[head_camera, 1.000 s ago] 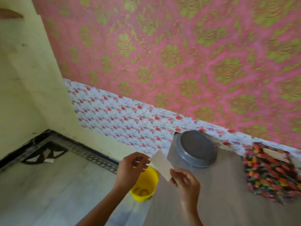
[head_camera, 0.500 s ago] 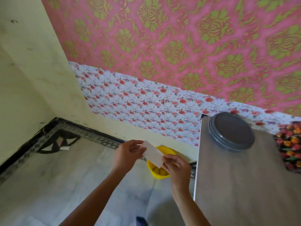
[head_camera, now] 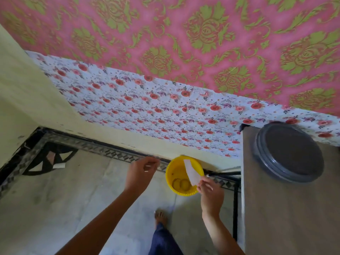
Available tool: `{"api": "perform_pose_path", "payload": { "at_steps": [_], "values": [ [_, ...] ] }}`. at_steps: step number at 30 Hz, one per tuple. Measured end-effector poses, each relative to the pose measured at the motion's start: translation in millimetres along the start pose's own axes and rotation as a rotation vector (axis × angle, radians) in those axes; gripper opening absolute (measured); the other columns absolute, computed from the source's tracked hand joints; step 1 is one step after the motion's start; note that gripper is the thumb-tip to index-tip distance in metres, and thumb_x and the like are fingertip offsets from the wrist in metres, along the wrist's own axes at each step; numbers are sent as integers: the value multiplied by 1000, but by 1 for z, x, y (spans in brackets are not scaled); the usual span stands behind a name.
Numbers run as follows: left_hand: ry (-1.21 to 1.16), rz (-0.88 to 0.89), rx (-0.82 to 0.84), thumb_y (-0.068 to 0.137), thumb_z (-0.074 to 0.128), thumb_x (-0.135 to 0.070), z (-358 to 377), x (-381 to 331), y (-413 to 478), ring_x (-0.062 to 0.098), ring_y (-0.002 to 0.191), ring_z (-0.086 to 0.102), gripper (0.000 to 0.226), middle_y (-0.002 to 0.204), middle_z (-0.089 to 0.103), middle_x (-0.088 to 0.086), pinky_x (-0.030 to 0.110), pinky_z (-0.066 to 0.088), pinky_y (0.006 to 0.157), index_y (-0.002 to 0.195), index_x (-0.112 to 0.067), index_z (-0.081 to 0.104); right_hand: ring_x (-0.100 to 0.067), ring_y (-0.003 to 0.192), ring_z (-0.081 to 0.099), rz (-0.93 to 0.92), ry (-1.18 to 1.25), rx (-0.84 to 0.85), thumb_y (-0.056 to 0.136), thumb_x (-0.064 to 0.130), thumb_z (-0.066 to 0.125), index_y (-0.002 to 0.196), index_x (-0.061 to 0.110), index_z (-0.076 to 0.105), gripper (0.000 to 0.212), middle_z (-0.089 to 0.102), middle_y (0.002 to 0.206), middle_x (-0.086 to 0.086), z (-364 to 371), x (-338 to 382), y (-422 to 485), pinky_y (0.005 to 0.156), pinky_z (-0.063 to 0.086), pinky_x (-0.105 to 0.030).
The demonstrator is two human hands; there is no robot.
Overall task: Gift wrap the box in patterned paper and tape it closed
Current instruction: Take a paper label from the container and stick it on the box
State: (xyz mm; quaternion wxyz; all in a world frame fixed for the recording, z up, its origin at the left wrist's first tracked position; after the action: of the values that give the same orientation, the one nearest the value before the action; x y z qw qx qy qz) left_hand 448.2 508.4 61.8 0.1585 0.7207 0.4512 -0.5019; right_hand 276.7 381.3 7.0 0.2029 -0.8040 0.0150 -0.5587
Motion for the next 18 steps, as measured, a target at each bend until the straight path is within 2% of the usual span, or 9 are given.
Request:
{"api": "perform_pose_path", "payload": {
  "at_steps": [1,3,4,6,9,14,16,18],
  "values": [
    [48,4,13,85,67,-11,2,2,2,-7,71,65,25,69,66,-24,12,51,68,77,-35,65,-24,68,69,6,-73,7,82,-4,61,79,25,67,31,73,74,-7,5,-6,6,70,55,-38],
    [68,7,38,87,65,-11,13,18,20,-8,77,65,24,78,68,-20,5,47,66,81,-34,66,-30,80,67,18,-243,41,82,-4,57,99,15,70,28,71,95,-17,23,-24,27,63,46,-22],
    [71,12,39,87,64,-12,18,25,26,-10,78,64,22,81,68,-19,4,47,66,83,-34,67,-31,84,66,45,-331,59,83,-4,55,108,9,68,31,70,98,-18,31,-34,37,61,39,-23],
    [73,6,45,88,63,-10,31,46,39,-17,77,61,23,81,67,-26,2,46,67,86,-32,67,-34,89,63,140,-416,129,84,-3,52,119,6,62,38,68,100,-20,46,-58,53,64,35,-26],
    [86,4,69,88,61,-6,53,77,57,-17,78,61,30,77,62,-38,4,47,70,87,-36,66,-34,89,59,277,-485,228,86,4,50,117,8,62,33,67,103,-19,67,-101,76,65,39,-30],
    [61,-59,129,89,59,-6,103,137,94,-1,83,66,36,90,66,-25,8,49,75,88,-42,62,-30,91,55,475,-547,320,90,5,44,123,9,57,36,61,100,-13,97,-169,115,69,38,-28],
    [65,-65,168,90,58,-8,118,152,107,4,86,66,28,94,68,-18,11,49,78,93,-34,67,-32,101,55,524,-565,363,89,2,44,129,8,52,41,60,112,-17,104,-189,128,76,42,-32],
    [73,-78,218,91,58,-10,139,180,122,5,88,65,22,98,69,-13,11,48,80,100,-25,70,-33,113,52,562,-595,400,88,1,45,137,10,44,50,55,128,-16,116,-222,142,80,41,-30]
  ]
}}
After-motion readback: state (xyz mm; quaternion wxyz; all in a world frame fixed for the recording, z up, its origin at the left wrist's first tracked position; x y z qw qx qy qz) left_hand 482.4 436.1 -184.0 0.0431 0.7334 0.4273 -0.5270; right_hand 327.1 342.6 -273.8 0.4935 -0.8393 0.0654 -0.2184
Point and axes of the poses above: each hand's wrist, its own y-axis towards the middle knuckle, its own z-axis out of the palm, x = y × z, the point moved 1 cm from there along y, towards the middle knuckle
